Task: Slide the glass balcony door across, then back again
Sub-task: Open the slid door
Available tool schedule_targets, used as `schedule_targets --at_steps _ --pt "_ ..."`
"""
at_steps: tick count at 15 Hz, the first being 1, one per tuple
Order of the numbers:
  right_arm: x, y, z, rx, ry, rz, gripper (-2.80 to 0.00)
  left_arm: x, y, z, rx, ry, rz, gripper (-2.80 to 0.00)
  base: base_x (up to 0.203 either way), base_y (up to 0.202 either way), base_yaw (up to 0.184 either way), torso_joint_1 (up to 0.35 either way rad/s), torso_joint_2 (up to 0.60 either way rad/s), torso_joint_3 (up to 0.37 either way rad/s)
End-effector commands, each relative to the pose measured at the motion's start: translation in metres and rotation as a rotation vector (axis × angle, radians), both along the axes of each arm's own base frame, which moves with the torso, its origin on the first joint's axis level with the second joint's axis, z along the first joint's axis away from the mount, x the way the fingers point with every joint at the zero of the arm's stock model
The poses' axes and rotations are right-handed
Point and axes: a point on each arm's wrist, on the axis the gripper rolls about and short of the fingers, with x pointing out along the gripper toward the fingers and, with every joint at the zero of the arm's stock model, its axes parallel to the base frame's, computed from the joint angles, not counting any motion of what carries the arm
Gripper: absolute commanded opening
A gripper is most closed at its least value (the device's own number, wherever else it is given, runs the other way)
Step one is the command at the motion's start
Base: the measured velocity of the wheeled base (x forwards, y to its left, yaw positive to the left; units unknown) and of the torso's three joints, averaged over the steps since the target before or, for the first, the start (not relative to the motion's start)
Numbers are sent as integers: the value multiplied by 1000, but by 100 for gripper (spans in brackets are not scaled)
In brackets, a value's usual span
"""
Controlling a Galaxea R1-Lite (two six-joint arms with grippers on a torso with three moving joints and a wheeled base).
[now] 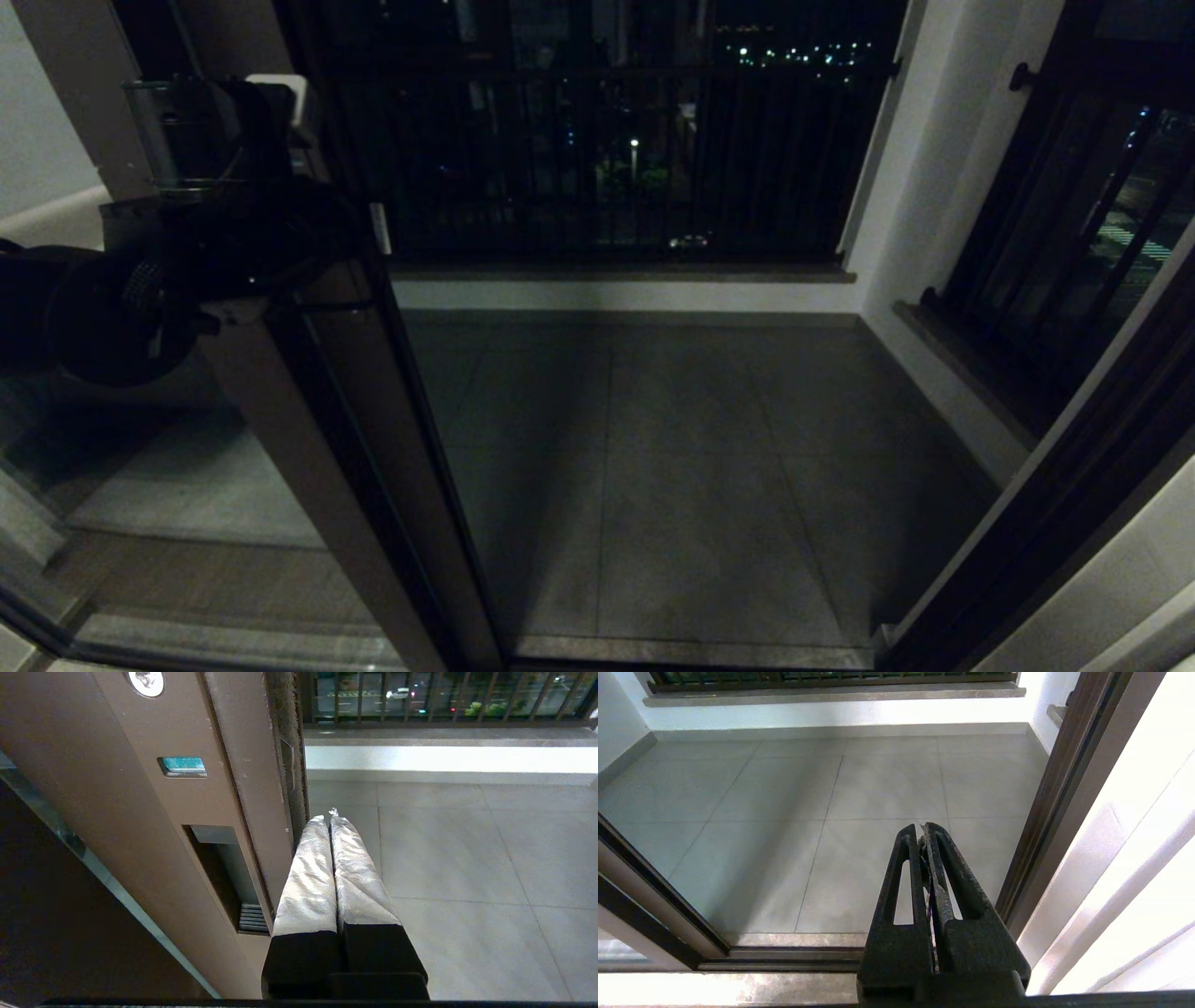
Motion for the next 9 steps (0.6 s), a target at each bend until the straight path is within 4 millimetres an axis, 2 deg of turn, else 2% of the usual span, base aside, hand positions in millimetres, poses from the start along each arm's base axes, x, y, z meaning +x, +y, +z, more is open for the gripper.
schedule_targets --at_steps 1,6,9 --pt "0 0 0 -1 2 1 -280 -1 0 1 -2 -6 5 -280 0 0 0 0 0 0" --pt "0 0 0 -1 2 1 -280 -4 1 6 -5 -21 3 -280 0 0 0 0 0 0" --pt "0 0 0 -1 2 2 -280 -27 -5 28 -22 -84 -32 -280 0 0 0 0 0 0"
